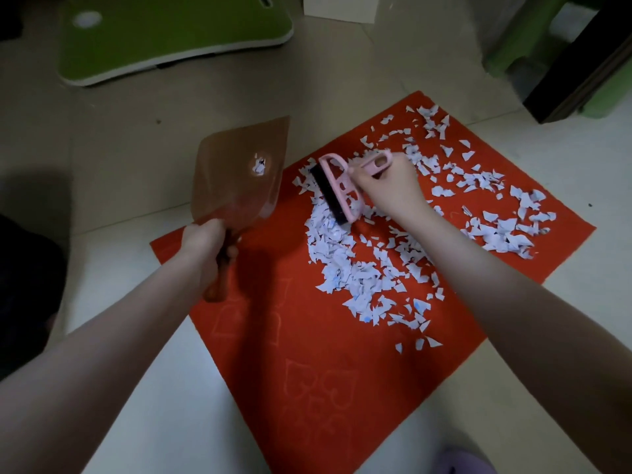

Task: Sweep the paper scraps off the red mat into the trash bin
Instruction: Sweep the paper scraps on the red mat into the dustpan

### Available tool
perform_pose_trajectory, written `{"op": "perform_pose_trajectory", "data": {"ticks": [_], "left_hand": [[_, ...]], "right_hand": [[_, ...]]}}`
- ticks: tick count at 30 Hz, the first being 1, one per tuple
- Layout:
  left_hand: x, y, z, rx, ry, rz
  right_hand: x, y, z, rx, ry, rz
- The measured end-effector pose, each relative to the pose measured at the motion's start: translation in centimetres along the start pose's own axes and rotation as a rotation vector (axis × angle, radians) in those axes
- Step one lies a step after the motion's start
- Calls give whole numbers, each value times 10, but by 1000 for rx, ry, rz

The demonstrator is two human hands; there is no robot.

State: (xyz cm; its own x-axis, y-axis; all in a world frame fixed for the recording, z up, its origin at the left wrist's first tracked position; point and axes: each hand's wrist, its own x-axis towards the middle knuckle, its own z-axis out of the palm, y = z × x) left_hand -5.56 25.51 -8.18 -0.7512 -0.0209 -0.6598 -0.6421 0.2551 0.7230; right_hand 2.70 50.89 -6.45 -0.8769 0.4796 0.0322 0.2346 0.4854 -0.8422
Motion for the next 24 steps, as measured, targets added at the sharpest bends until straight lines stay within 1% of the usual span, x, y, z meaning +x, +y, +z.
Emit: {"op": "perform_pose_trajectory", "data": {"ticks": [2, 3, 5, 9, 11, 13, 15, 19, 24], "left_hand": [[-3, 1, 4, -81, 15, -12], [-4, 3, 5, -104, 26, -12], [-5, 10, 7, -99, 51, -9], [-7, 23, 10, -73, 80, -3], [-8, 27, 13, -46, 84, 8], [-7, 29, 16, -23, 75, 12], [-5, 30, 20, -15, 57, 1], [-2, 29, 28, 43, 42, 16], [3, 33, 32, 105, 25, 28]], "right_hand": [[1, -3, 8, 113, 11, 76], [0, -4, 14, 187, -13, 125], [0, -7, 32, 279, -72, 206], [5, -15, 78, 477, -112, 363], [9, -13, 99, 446, -139, 401], [14, -7, 114, 378, -160, 394], [18, 0, 118, 357, -129, 418], [7, 2, 87, 320, 0, 434], [-22, 5, 45, 401, 67, 367]]}}
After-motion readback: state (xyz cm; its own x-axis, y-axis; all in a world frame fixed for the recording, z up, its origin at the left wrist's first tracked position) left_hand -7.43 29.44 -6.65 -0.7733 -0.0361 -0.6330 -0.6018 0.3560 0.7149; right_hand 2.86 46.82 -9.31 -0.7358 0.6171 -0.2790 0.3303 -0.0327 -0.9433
